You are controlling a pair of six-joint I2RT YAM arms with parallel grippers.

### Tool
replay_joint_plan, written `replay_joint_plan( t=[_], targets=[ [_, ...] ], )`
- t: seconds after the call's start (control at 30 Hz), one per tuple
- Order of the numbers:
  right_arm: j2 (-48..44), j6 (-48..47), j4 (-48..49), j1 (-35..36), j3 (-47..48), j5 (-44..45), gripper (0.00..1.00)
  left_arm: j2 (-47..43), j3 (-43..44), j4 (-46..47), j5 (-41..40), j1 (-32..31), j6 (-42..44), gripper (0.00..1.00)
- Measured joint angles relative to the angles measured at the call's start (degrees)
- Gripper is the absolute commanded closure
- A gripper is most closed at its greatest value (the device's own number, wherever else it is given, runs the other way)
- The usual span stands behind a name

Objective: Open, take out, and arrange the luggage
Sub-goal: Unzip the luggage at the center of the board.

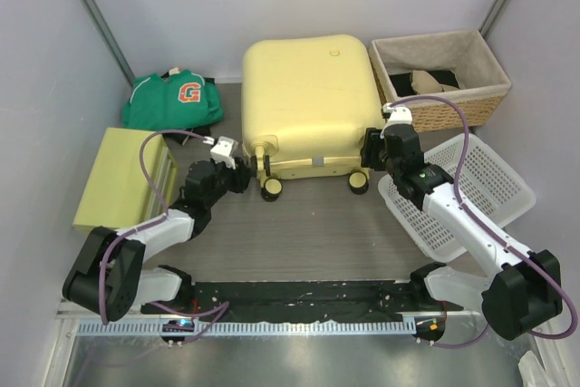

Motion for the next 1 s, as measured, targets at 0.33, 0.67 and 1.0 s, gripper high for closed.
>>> replay_joint_plan(
  t=[0.33, 0.67, 1.0],
  targets=[
    [1.6, 0.0, -1.2, 0.1, 1.3, 2.2, 0.47, -1.4, 0.0, -0.6, 0.2, 3.0, -0.6, 0.2],
    [5.4, -2.8, -2.6, -1.3, 4.5, 3.9, 0.75, -4.5, 0.0, -4.1, 2.8, 3.6, -1.5, 0.18],
    [8.0, -7.6, 2.8, -10.5, 4.7, -8.1, 0.75, 1.7, 3.0, -5.2, 6.9, 3.4, 0.1, 0.19]
  ],
)
